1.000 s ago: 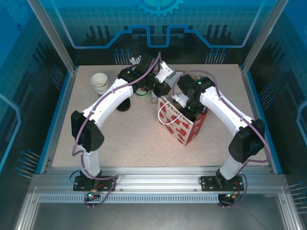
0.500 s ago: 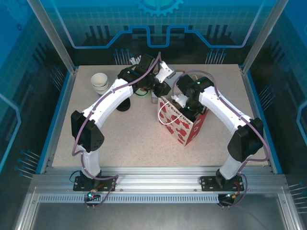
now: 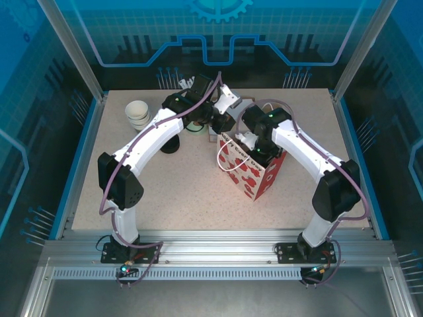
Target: Pack the takeout coffee
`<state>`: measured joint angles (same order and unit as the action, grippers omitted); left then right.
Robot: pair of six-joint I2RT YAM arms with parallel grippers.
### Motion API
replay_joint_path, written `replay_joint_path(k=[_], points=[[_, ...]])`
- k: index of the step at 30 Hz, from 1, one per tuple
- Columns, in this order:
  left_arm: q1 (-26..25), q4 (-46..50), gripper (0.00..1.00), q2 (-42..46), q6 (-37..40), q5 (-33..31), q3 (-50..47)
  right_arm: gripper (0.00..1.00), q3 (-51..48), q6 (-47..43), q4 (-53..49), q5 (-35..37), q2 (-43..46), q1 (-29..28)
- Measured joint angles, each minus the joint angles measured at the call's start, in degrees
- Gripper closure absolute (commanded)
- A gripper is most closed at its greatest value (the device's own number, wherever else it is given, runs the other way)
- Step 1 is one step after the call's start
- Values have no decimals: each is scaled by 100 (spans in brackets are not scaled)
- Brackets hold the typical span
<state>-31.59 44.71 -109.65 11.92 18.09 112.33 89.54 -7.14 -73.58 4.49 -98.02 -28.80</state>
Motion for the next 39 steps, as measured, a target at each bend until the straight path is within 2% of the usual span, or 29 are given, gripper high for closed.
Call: replay_joint_path(k=[39], points=[[7,0,88,0,0,0,0,60,-256,2,278,0,-192,37]])
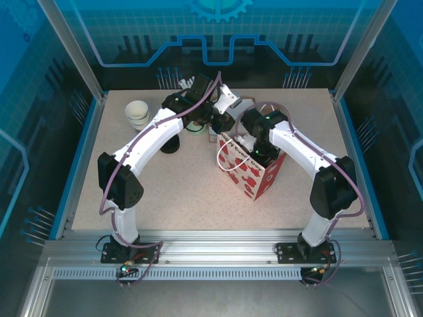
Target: Pack the takeout coffee
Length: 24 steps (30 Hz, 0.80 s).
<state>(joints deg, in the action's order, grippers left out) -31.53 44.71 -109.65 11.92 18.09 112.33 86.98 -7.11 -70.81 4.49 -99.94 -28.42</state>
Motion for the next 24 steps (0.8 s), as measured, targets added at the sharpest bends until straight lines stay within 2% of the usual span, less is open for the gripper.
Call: replay_joint_path(k=[10,15,20,24], points=[[0,-20,88,0,-20,11,-46,60,-136,2,129,13,28,4],[-2,-35,88,0,-76,42,-96,56,-144,4,144,22,42,4],[-2,-42,88,0,-109,42,-96,45,-98,4,120,26,68,-7],[0,-42,88,0,-129,42,-96,29,-59,22,79,68,68,-31]])
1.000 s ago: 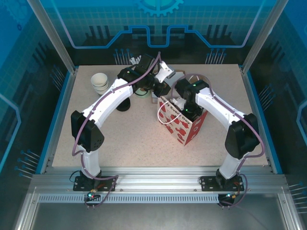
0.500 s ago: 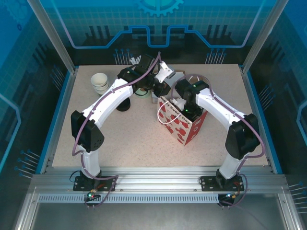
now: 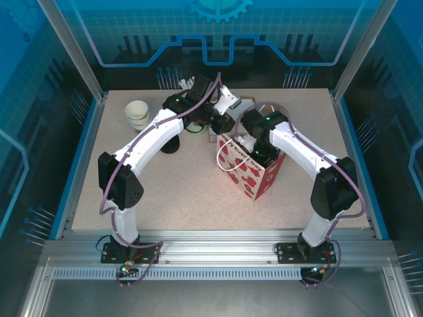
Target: Pack the takeout coffee
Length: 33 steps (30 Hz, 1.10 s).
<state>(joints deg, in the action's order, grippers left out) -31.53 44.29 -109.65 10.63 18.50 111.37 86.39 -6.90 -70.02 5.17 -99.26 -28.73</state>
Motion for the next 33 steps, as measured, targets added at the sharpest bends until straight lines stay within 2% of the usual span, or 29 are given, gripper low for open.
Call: replay_joint_path(k=[3,7,22,33], points=[[0,-2,88,0,-15,2,-2,21,26,-2,-7,81,0,-20],[4,-2,88,0,-15,15,-2,18,107,-2,-52,179,4,-20],[4,-2,88,0,-17,44,-2,13,365,-4,-162,170,452,-26],[4,-2,88,0,-17,46,-2,12,820,-4,-192,-229,1244,-24]])
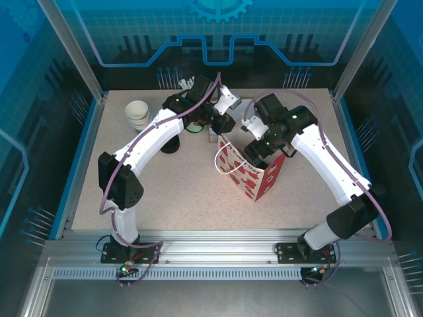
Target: Pack the takeout coffee
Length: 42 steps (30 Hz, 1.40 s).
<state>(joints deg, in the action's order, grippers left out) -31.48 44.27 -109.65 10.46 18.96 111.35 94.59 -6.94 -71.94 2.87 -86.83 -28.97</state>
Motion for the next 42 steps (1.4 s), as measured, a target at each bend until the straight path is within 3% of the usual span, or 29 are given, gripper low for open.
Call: replay_joint_path(k=[9,22,30,34,38,42], points=[[0,0,86,0,-4,0,0,12,415,4,-4,-332,420,7],[0,-138,38,0,-498,42,376,13,411,203,745,-863,1541,-66],[76,-599,29,667,-809,-42,114,12,-87,264,1716,-933,1917,-680],[435,-1126,26,1694,-1095,-291,-767,12,-249,267,2107,-931,1904,-935],[1150,-1744,23,2594,-1543,-525,-1635,12,-385,264,2522,-933,1858,-1121],[1784,-2039,24,2776,-1945,-723,-1967,12,-595,267,2942,-935,1735,-1285]])
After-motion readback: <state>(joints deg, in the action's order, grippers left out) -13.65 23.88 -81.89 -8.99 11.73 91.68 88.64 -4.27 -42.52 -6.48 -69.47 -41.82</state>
